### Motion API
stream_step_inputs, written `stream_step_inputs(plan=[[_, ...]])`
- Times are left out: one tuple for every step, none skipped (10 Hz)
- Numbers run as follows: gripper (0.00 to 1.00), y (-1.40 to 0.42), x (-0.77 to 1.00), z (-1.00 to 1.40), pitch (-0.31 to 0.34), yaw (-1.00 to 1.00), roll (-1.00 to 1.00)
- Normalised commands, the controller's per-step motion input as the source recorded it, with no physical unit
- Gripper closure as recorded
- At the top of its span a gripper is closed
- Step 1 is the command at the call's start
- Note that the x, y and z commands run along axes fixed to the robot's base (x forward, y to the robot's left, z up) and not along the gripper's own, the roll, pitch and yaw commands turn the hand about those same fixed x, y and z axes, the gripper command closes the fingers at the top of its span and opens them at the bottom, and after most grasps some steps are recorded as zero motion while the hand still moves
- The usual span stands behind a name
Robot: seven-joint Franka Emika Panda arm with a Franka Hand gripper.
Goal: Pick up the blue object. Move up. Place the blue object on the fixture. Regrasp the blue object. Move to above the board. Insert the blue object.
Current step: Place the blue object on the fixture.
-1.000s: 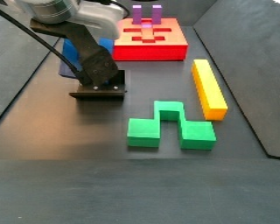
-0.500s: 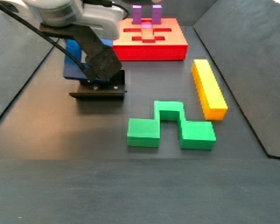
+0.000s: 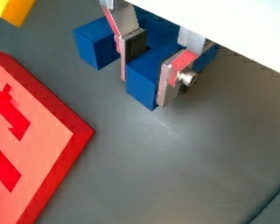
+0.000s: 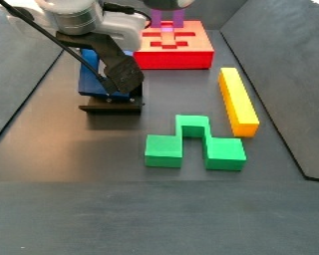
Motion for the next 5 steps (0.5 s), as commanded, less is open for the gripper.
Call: stream_step_inputs(plan=[[1.00,0.03,-0.09,0.00,0.080,-0.04,0.29],[1.00,0.02,-0.03,-0.04,0.151,-0.05,0.41],[1.00,0.01,0.00,-0.09,0.234,-0.15,0.48],[1.00,0.00,0.00,-0.11,0.251,-0.17,0.48],[1.00,0.00,0.00,-0.18,0.169,-0.11,0.41]])
